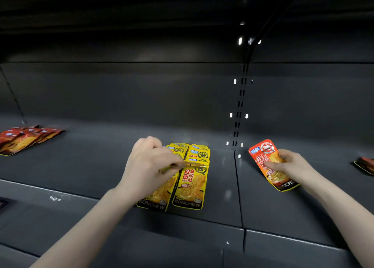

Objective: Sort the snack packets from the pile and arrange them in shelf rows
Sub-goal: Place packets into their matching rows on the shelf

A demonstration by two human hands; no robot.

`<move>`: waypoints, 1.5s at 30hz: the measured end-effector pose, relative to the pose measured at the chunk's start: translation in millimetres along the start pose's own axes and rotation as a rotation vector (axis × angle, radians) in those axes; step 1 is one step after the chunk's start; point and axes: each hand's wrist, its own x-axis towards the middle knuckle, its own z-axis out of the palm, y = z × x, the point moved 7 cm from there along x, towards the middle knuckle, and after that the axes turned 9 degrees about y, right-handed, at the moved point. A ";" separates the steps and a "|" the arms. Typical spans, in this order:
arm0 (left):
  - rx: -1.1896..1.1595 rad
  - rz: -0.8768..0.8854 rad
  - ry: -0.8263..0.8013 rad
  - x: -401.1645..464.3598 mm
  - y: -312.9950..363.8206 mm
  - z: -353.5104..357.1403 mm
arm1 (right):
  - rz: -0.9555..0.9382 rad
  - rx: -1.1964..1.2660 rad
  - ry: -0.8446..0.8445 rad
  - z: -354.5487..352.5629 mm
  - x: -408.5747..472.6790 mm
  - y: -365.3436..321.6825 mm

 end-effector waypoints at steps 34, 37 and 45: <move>-0.212 -0.032 -0.723 -46.1 9.9 34.5 | 0.002 -0.025 0.007 2.5 -5.7 -0.7; -0.224 -0.045 -0.670 -37.9 8.7 34.3 | 0.013 -0.024 0.007 2.6 -6.1 -0.7; -0.194 -0.121 -0.864 -47.8 8.5 64.9 | 0.030 -0.021 0.008 4.0 -7.7 -1.0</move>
